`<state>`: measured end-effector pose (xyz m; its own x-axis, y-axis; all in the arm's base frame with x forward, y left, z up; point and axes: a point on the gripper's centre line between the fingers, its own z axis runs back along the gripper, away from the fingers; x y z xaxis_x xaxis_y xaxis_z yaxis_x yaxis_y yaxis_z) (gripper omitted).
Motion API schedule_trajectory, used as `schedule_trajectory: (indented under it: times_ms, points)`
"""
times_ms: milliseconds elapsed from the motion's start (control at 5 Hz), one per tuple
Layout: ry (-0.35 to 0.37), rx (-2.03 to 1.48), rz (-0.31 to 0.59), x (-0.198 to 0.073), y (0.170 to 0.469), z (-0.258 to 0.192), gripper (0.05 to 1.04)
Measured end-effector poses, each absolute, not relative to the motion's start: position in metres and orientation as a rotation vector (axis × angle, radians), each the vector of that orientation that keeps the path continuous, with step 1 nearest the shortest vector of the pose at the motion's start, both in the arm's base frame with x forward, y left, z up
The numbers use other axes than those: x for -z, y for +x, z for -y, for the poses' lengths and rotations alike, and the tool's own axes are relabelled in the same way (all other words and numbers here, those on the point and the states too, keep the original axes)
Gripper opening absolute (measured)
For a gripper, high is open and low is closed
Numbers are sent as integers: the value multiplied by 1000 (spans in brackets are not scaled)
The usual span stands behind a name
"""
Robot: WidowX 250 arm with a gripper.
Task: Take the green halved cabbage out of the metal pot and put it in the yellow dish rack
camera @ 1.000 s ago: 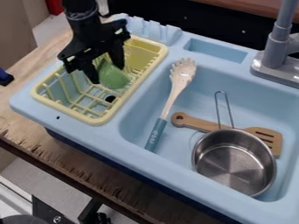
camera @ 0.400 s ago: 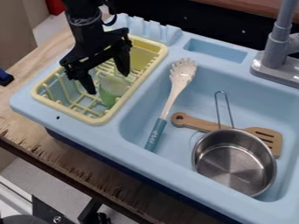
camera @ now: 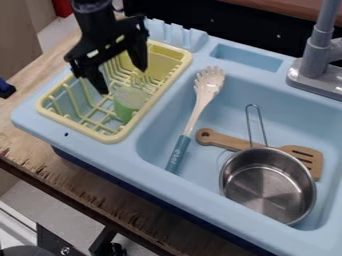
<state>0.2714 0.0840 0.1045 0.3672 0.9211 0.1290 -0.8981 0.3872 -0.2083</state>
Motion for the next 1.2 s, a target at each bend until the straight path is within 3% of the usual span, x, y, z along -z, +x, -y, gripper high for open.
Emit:
schedule_trajectory:
  times_ms: [600, 800, 1200]
  points:
    - [-7, -1081, 140, -113, 270, -52, 998]
    - [-23, -992, 77, -107, 267, -41, 998]
    - [-69, -934, 103, -109, 288, -26, 998]
